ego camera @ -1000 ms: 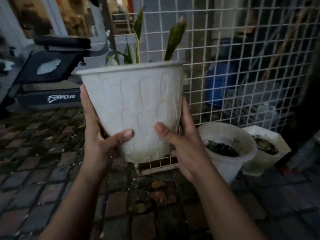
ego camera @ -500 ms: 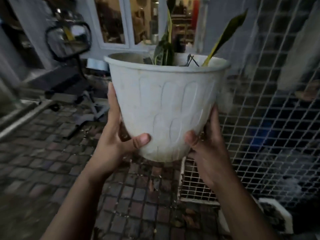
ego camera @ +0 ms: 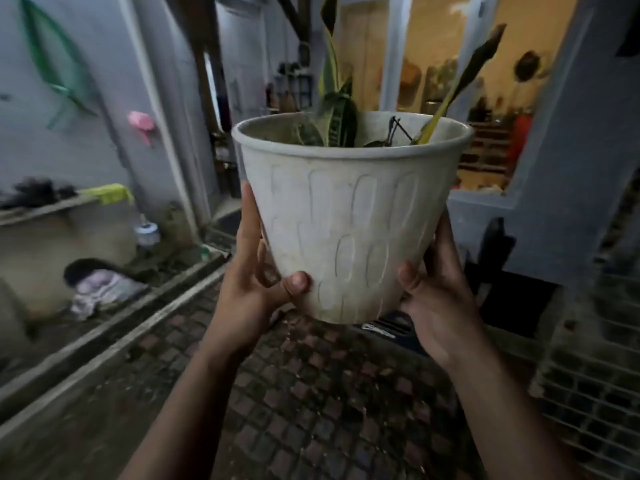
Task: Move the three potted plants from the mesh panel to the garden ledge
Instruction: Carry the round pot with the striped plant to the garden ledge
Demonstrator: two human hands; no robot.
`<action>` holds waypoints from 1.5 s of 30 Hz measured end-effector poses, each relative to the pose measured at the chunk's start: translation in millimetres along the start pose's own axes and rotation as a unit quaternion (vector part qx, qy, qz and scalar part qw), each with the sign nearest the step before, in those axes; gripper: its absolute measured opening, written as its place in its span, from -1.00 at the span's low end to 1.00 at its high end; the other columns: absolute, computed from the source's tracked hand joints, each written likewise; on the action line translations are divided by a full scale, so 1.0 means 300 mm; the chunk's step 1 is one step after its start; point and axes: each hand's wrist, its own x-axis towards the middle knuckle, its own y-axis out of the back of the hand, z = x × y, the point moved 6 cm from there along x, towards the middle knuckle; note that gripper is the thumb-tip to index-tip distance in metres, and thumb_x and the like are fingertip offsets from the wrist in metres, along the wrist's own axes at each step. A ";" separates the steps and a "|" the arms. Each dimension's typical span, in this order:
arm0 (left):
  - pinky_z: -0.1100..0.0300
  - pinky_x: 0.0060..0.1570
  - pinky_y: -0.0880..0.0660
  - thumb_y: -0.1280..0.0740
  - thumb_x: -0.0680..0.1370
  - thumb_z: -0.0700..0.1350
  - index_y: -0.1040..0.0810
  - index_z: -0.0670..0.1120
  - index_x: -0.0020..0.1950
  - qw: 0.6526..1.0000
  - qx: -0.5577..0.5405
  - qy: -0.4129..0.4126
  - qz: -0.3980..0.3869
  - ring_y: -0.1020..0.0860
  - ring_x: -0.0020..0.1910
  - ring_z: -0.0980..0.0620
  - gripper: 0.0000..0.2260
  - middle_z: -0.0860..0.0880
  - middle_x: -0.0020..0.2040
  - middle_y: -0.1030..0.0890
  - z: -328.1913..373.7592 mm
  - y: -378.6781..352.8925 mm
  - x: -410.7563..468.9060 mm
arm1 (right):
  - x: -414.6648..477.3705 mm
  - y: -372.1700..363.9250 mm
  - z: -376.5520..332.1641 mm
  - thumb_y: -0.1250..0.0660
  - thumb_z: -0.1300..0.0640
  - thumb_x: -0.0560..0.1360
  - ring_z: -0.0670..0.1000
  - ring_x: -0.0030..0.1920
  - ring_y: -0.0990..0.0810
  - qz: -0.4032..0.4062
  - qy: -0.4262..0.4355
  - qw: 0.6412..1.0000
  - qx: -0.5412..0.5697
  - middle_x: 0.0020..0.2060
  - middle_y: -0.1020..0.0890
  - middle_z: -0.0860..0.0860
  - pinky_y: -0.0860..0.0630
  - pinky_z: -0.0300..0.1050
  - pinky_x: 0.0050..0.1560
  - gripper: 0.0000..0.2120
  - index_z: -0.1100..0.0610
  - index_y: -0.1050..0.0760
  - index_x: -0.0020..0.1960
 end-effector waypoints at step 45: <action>-0.26 0.40 -0.51 -0.70 0.23 0.20 -0.02 0.48 0.61 0.914 0.211 0.070 0.340 -0.32 0.64 -0.07 0.15 0.18 0.70 -0.18 -1.341 1.875 1.028 | 2.117 -1.142 1.795 -0.65 -0.09 0.37 -0.01 0.53 -0.44 -0.251 -0.106 0.957 0.101 0.57 -0.39 -0.14 -0.41 0.33 0.47 -0.08 -0.37 -0.22 0.57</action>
